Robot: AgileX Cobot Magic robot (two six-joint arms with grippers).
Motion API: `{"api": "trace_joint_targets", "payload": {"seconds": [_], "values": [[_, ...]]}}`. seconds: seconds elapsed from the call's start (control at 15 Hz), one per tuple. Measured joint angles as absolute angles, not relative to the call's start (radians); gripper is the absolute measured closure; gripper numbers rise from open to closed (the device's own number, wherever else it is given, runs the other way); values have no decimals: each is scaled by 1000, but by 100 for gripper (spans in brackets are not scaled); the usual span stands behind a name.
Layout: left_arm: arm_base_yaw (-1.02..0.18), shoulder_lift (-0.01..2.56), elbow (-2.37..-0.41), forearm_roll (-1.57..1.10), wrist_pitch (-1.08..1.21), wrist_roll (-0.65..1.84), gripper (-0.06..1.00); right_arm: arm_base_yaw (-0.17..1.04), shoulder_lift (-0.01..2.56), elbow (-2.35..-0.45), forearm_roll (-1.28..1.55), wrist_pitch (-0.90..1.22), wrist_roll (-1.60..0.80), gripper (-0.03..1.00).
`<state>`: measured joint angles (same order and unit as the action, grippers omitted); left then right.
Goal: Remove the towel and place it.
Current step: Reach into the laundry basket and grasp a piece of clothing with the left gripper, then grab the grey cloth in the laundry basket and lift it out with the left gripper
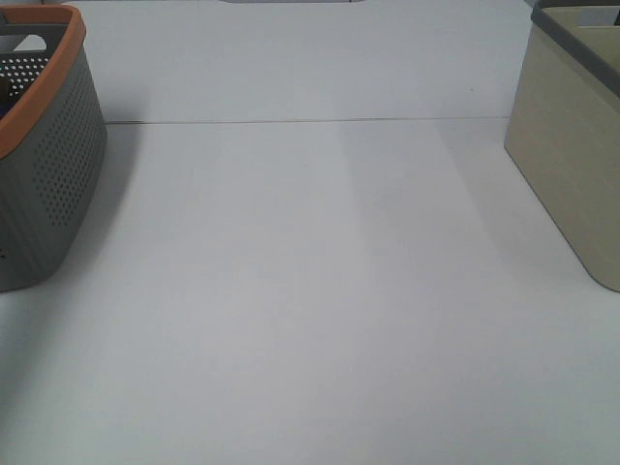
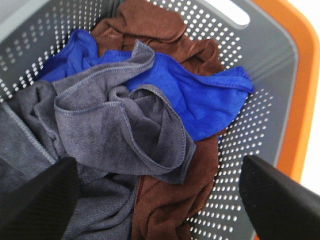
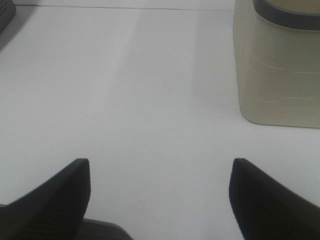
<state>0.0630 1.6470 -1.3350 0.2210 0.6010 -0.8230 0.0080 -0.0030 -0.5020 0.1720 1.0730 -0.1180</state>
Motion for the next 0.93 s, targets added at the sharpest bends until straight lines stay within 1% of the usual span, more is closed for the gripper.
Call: {"api": "trace_joint_targets", "payload": {"seconds": [0.33,0.8,0.93], "values": [[63,1801,-1394,311,645,-1002,16,8,-3,-502,165,1073,-99,21],[63,1948,-1519,384,646,-1044,17,8,-3,-502,165,1073,-95,21],[63,1980,-1522,387,646,-1044,17,8,-3,-502,165,1073,-94,21]]}}
